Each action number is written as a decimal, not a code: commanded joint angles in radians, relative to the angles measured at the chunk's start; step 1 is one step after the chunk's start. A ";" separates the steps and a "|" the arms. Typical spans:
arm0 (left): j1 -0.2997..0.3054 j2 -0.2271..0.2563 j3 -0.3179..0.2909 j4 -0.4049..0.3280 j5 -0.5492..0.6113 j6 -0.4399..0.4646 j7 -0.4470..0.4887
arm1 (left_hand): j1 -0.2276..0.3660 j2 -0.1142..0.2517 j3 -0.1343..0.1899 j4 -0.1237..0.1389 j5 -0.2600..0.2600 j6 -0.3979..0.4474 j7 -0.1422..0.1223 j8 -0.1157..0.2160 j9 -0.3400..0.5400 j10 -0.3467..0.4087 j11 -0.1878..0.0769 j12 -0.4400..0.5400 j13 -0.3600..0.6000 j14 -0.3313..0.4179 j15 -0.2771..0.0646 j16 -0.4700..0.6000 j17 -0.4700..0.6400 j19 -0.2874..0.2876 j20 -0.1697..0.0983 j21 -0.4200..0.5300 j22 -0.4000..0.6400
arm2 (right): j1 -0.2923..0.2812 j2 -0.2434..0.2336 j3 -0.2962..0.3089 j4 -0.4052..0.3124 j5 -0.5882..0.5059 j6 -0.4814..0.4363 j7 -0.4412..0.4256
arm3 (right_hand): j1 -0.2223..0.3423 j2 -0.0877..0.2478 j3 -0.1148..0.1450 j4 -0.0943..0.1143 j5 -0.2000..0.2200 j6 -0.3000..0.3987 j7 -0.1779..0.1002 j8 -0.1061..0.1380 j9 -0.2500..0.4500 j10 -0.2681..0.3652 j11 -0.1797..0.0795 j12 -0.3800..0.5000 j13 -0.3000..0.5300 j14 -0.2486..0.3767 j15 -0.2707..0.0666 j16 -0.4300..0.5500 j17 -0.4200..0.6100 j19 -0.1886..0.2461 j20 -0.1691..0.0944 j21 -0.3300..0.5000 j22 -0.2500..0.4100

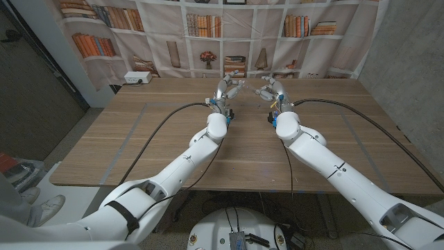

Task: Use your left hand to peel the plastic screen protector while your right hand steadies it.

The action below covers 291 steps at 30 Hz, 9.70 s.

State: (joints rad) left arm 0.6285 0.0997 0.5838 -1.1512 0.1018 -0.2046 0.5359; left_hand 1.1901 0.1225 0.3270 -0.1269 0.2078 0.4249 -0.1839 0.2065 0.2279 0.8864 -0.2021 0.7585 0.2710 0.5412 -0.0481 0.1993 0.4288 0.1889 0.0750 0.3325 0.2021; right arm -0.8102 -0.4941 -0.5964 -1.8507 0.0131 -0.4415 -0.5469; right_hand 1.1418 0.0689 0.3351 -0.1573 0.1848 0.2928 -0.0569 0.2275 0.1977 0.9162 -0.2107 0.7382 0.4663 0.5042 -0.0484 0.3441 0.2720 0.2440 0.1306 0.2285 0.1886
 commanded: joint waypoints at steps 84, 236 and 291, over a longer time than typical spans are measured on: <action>0.046 0.034 0.017 -0.087 -0.024 0.044 -0.083 | -0.018 -0.015 0.004 0.000 0.010 -0.032 0.000 -0.001 0.006 0.024 -0.009 0.017 -0.048 -0.074 -0.174 -0.008 -0.034 -0.061 -0.070 -0.054 -0.016 | 0.062 0.089 -0.030 0.135 -0.070 -0.101 -0.092 | 0.017 0.000 0.008 -0.002 0.009 0.036 0.007 0.002 0.004 0.016 0.002 0.003 0.016 0.052 -0.169 -0.001 -0.007 -0.007 0.018 -0.012 0.000; 0.034 0.043 -0.004 -0.063 -0.054 -0.017 -0.154 | -0.024 -0.010 0.028 -0.004 0.013 -0.136 -0.003 -0.006 0.006 0.007 -0.007 0.043 -0.048 -0.042 -0.176 -0.003 -0.064 -0.038 -0.067 -0.094 -0.016 | 0.009 0.062 0.052 0.150 0.094 -0.056 -0.106 | -0.377 -0.024 0.006 0.126 0.119 -0.076 0.036 -0.021 0.006 -0.294 0.124 -0.292 -0.153 -0.138 -0.032 -0.138 -0.049 -0.091 0.085 -0.029 -0.001; -0.028 0.031 -0.006 -0.013 -0.053 -0.085 -0.141 | -0.028 -0.011 0.035 -0.003 0.010 -0.139 -0.004 -0.001 0.003 0.003 -0.006 0.052 -0.050 -0.042 -0.175 -0.004 -0.071 -0.030 -0.073 -0.103 -0.016 | -0.060 0.003 0.022 0.022 0.078 -0.118 -0.061 | -0.493 -0.092 -0.014 0.107 0.111 -0.145 0.057 -0.028 0.006 -0.382 0.188 -0.386 -0.235 -0.181 0.019 -0.152 -0.062 -0.128 0.086 -0.032 -0.004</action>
State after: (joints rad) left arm 0.5985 0.1313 0.5795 -1.1611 0.0502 -0.2977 0.3881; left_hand 1.1518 0.1132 0.3549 -0.1324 0.2152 0.2875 -0.1821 0.1987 0.2275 0.8882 -0.2039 0.8044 0.2161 0.4929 -0.0463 0.1897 0.3570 0.1572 0.0039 0.2319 0.1865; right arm -0.8492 -0.4820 -0.5782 -1.8078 0.0921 -0.5606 -0.6094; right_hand 0.6585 -0.0190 0.3226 -0.0511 0.2981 0.1493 -0.0036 0.1987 0.2001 0.5303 -0.0286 0.3547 0.2321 0.3277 -0.0309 0.1922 0.2071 0.1170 0.2141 0.1918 0.1813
